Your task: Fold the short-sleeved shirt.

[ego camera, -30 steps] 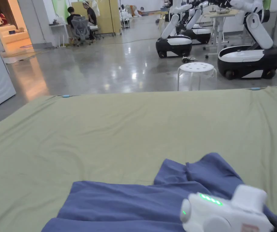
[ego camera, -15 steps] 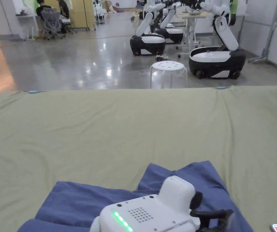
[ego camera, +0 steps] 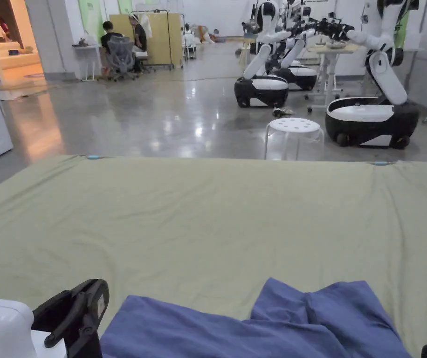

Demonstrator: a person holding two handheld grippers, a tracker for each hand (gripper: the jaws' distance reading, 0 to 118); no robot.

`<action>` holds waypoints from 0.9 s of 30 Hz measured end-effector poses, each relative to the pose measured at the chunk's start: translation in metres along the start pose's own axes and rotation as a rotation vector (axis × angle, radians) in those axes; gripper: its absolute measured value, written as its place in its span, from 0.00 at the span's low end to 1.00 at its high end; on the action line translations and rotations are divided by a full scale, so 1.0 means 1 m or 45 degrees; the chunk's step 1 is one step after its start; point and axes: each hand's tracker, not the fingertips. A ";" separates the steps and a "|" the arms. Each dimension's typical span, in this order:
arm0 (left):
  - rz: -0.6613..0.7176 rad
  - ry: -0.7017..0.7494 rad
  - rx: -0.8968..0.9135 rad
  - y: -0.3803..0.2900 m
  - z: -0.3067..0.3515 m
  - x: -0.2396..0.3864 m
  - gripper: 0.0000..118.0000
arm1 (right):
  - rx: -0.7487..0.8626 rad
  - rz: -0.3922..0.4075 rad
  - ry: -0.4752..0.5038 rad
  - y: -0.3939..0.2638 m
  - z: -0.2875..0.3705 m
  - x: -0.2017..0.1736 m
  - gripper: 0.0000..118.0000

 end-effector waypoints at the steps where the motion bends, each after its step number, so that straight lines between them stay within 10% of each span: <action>1: 0.019 0.015 0.003 -0.003 0.003 -0.004 0.07 | -0.001 0.001 0.002 0.000 -0.001 -0.002 0.00; 16: 0.012 -0.058 -0.212 -0.004 -0.023 -0.019 0.03 | 0.016 0.036 0.018 0.002 0.001 -0.008 0.00; 20: 0.298 -0.250 -0.403 -0.005 -0.081 -0.044 0.04 | -0.005 -0.009 0.030 -0.004 -0.002 -0.003 0.00; 21: 0.368 -0.297 -0.454 -0.008 -0.102 -0.054 0.08 | -0.017 -0.019 0.031 -0.006 -0.003 -0.001 0.00; 23: 0.331 -0.299 -0.605 -0.016 -0.149 -0.065 0.50 | -0.033 -0.022 0.024 -0.009 -0.002 0.002 0.00; 27: 0.308 -0.184 -0.862 -0.037 -0.234 -0.086 0.57 | -0.060 -0.016 -0.030 -0.015 0.003 0.014 0.00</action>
